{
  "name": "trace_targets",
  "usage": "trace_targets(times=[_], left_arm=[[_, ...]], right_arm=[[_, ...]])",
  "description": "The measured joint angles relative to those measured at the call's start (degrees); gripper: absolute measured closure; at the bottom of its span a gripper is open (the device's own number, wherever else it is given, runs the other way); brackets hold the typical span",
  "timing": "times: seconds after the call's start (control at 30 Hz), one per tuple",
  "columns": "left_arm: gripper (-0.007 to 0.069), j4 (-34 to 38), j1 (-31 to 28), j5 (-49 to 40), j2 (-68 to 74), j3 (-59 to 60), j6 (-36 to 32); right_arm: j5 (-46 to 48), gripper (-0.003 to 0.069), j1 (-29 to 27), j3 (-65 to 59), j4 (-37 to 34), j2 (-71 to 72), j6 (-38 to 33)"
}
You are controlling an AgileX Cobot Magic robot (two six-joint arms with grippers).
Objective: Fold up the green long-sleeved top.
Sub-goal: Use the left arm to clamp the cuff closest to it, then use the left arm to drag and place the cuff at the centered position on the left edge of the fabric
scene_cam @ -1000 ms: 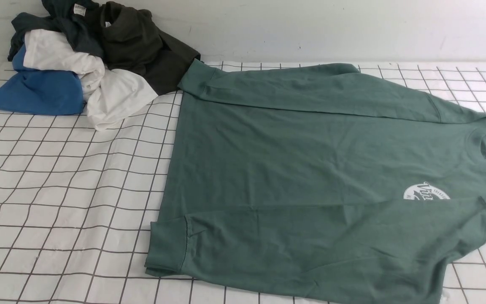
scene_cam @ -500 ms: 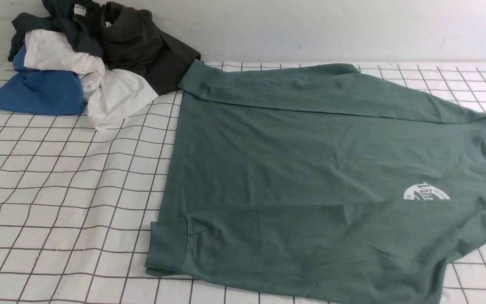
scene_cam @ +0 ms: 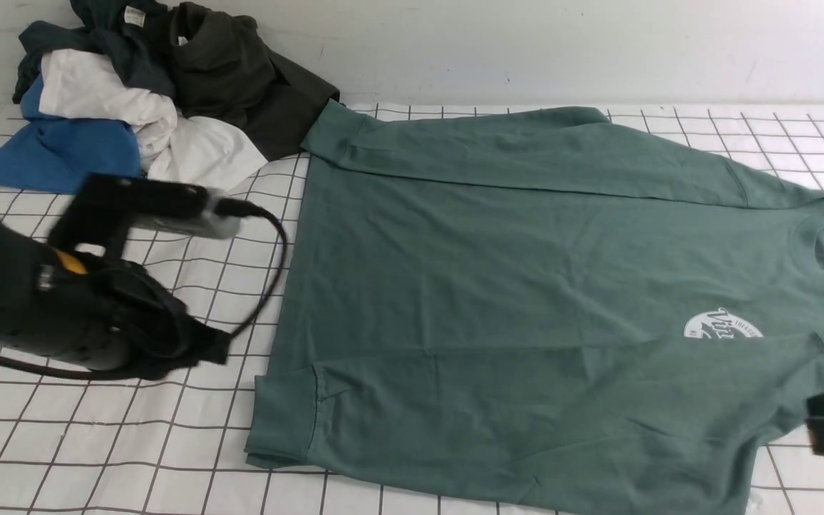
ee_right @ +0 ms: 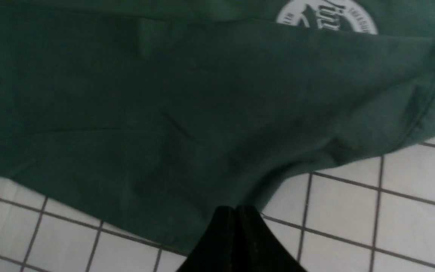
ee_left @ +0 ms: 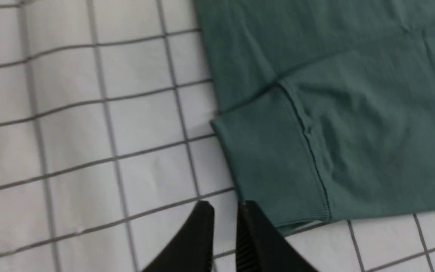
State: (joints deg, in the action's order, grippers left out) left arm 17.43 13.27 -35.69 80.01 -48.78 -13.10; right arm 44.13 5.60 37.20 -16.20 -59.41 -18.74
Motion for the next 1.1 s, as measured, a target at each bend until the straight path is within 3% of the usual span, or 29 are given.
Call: trace_targets(times=[0.03,0.07,0.1,0.2,0.37,0.47,0.6,0.67,0.83,1.1], left_arm=[[0.0512,0.00,0.24,0.19,0.45,-0.08,0.00],[0.0442,0.39,1.65,2.25,4.54,-0.46,-0.56],[0.0433,0.39,1.87,2.51,4.96,-0.58,-0.56],[0.0296,0.39,2.37,5.21,12.36,-3.09,-0.35],[0.0246,0.53,2.43,6.03,19.36,-6.62,0.03],[0.0319,0.53,2.43,6.03,23.29,-8.73,0.08],[0.0523,0.51,2.49,5.83,24.66,-9.63,0.08],[0.0580,0.45,2.54,5.59,24.27,-9.63,0.08],[0.0601,-0.06,2.54,1.01,18.77,-12.02,-1.87],[0.0601,-2.06,2.54,1.27,16.16,-23.11,-8.86]], right_arm=[[0.00,0.0670,0.16,0.25,-0.39,-0.49,-0.53],[-0.51,0.0670,1.44,2.47,-3.32,-4.32,-4.42],[-0.58,0.0670,1.70,2.73,-3.63,-5.22,-5.31],[-1.50,0.0669,2.76,7.76,-8.54,-12.69,-10.06],[0.56,0.0669,2.76,12.46,-14.10,-18.94,-11.14],[3.73,0.0669,2.76,13.50,-16.64,-21.87,-11.44],[5.22,0.0669,2.76,13.62,-17.17,-22.33,-11.92],[5.27,0.0669,2.76,13.75,-17.17,-22.33,-12.07],[5.30,0.0669,2.76,13.87,-17.17,-22.33,-12.76],[5.30,0.0669,2.76,13.87,-17.17,-22.33,-14.27]])
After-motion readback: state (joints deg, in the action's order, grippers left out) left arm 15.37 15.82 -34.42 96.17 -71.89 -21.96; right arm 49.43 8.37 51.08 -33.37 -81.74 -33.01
